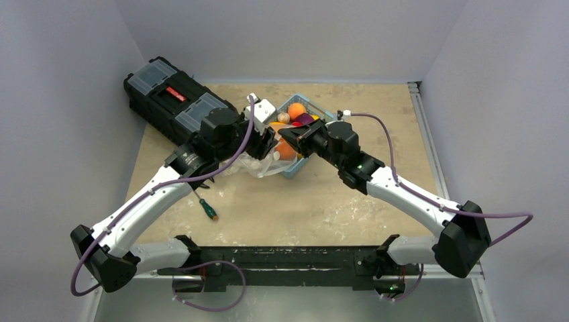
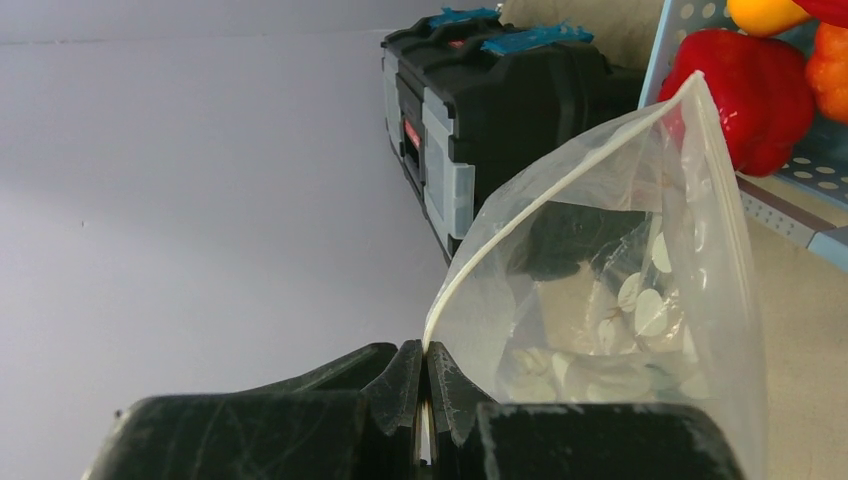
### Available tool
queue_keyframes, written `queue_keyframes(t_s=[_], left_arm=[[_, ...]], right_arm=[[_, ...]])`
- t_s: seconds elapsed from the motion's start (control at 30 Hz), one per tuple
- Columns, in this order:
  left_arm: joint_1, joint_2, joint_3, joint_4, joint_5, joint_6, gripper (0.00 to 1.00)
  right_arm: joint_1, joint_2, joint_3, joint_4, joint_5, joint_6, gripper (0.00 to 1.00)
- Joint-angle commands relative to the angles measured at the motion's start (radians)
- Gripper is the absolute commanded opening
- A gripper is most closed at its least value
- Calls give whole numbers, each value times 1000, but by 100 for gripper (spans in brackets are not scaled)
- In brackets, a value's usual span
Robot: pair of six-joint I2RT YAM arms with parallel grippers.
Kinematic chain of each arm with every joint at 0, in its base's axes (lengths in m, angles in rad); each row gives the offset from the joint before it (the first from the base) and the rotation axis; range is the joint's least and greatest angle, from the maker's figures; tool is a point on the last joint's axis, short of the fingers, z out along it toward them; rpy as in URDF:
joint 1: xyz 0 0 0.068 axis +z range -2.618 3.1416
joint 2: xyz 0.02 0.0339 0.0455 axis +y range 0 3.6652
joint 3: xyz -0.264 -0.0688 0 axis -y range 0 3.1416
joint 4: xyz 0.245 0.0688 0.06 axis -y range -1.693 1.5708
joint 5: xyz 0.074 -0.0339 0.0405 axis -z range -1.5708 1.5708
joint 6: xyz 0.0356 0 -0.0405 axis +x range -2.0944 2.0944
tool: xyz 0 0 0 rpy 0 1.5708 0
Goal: Place the food in the zip-top bag and seal the zipper
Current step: Open the zipper of the food storage bag.
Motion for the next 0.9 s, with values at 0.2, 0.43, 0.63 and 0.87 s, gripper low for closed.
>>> queue_keyframes(t_s=[0.2,0.43,0.63,0.87], left_arm=[[-70,33,50,-17,-172,95,68],[-118,67,61,-40,-238,113,64],[-117,92,94,-84,-309,100,44],[-117,80,96,-87,-322,89,7]], right_arm=[[11,-8,52,11,10,27,0],[22,1,62,0,3,33,0],[31,-15,67,-22,26,29,0],[31,-8,101,-46,34,-64,2]])
